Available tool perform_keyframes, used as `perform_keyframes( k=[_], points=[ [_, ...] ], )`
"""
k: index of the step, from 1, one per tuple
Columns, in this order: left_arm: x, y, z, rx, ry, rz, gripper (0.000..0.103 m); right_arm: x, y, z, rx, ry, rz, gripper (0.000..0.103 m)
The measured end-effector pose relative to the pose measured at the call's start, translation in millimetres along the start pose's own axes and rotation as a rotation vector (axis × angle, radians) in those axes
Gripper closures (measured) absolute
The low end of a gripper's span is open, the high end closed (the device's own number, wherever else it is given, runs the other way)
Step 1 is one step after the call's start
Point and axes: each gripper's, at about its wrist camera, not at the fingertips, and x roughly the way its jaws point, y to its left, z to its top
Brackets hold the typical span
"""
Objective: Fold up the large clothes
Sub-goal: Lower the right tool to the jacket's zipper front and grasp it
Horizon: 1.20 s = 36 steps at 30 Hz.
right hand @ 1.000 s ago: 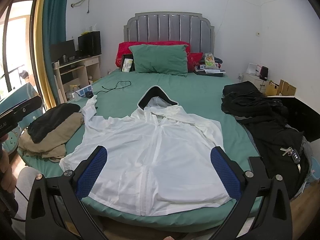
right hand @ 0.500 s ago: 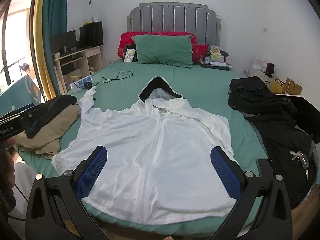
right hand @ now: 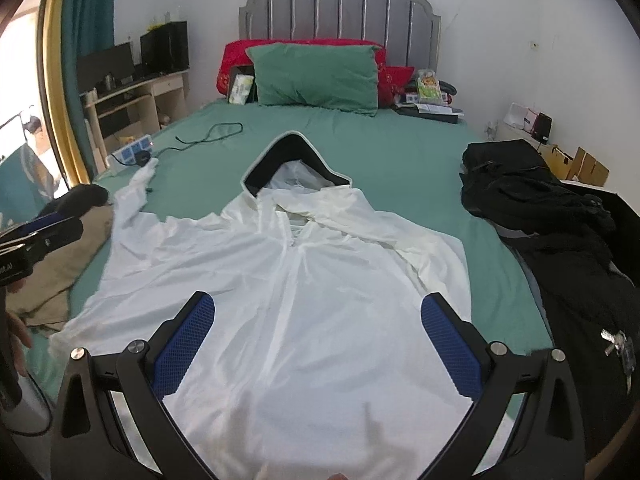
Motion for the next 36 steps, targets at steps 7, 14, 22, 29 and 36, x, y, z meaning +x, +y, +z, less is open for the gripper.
perform_keyframes(
  k=[7,14,22,29,36],
  points=[
    [68,31,26,0.025,0.079,0.070,0.018,60,-7,22,-0.038,0.043,0.001,0.001],
    [125,74,53,0.023,0.060,0.162,0.018,130,-1,53,-0.119,0.058,-0.012,0.001],
    [175,110,34,-0.053,0.149,0.181,0.018,228,27,82,-0.323,0.075,-0.029,0.014],
    [184,127,33,-0.062,0.172,0.250,0.018,293,43,82,-0.413,0.161,-0.027,0.040],
    [180,140,34,-0.104,0.180,0.242,0.018,303,30,87,-0.329,0.181,0.037,0.094]
  ],
)
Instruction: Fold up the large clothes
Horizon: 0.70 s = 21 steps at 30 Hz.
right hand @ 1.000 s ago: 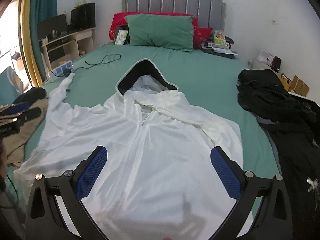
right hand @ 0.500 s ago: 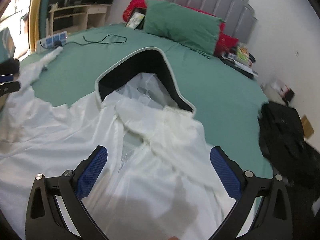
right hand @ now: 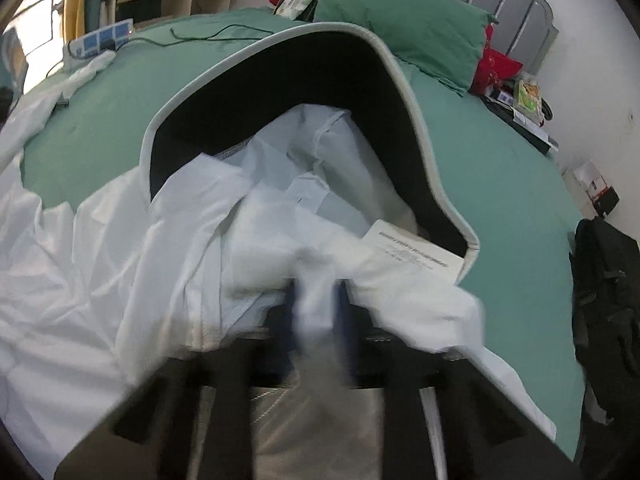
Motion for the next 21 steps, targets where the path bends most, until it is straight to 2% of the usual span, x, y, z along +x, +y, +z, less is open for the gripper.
perform_keyframes(
  k=[3,8,13,21],
  points=[
    [-7,3,3,-0.005,-0.017,-0.004,0.018,-17,-5,6,0.065,-0.042,-0.010,0.095],
    [-24,9,6,-0.002,-0.062,0.002,0.018,-60,8,25,0.061,-0.118,-0.043,0.095],
    [-37,17,7,-0.008,-0.075,-0.017,0.018,-93,34,45,0.053,-0.158,0.000,0.095],
    [-44,31,5,-0.008,-0.058,-0.023,0.018,-90,91,27,0.087,-0.098,0.133,0.095]
  ],
)
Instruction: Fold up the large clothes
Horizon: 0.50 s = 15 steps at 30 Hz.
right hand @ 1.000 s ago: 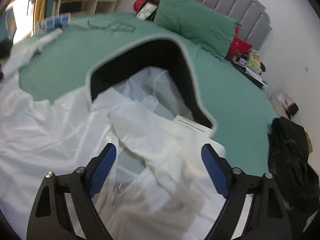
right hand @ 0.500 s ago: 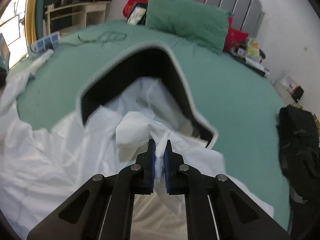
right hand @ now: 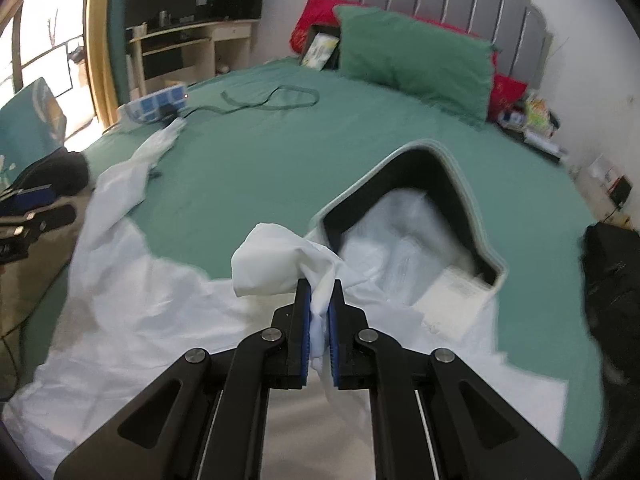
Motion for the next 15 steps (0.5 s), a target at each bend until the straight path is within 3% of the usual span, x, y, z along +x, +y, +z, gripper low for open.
perform_keyframes(
  k=[7,12,15],
  points=[
    [-1,30,2,-0.063,0.003,0.049,0.018,35,34,-36,0.106,0.125,0.116,0.095],
    [-5,49,10,-0.109,-0.009,0.059,0.018,50,49,-49,0.109,0.184,0.120,0.092],
    [-8,55,12,-0.109,-0.018,0.065,0.018,51,53,-48,0.117,0.194,0.119,0.083]
  ],
)
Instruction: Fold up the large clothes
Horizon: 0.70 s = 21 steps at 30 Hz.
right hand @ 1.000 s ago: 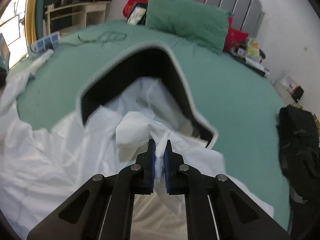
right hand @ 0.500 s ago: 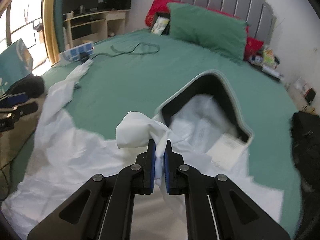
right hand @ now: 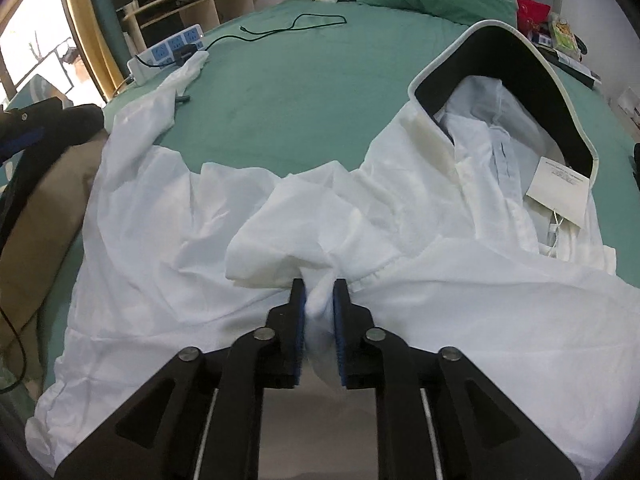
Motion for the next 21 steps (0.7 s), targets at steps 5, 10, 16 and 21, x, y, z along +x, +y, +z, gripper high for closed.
perform_keyframes(
  k=[5,10,16,21],
  points=[
    [-1,4,3,0.024,-0.016,0.018,0.018,-1,15,-1,-0.020,0.024,0.003,0.050],
    [4,18,15,0.038,-0.060,0.071,0.018,-21,49,3,-0.142,-0.033,-0.106,0.044],
    [6,46,32,-0.040,-0.088,0.071,0.019,-30,99,49,-0.287,-0.194,-0.099,0.022],
    [12,70,36,-0.109,-0.066,0.054,0.019,25,138,110,-0.256,-0.141,0.153,0.022]
  ],
)
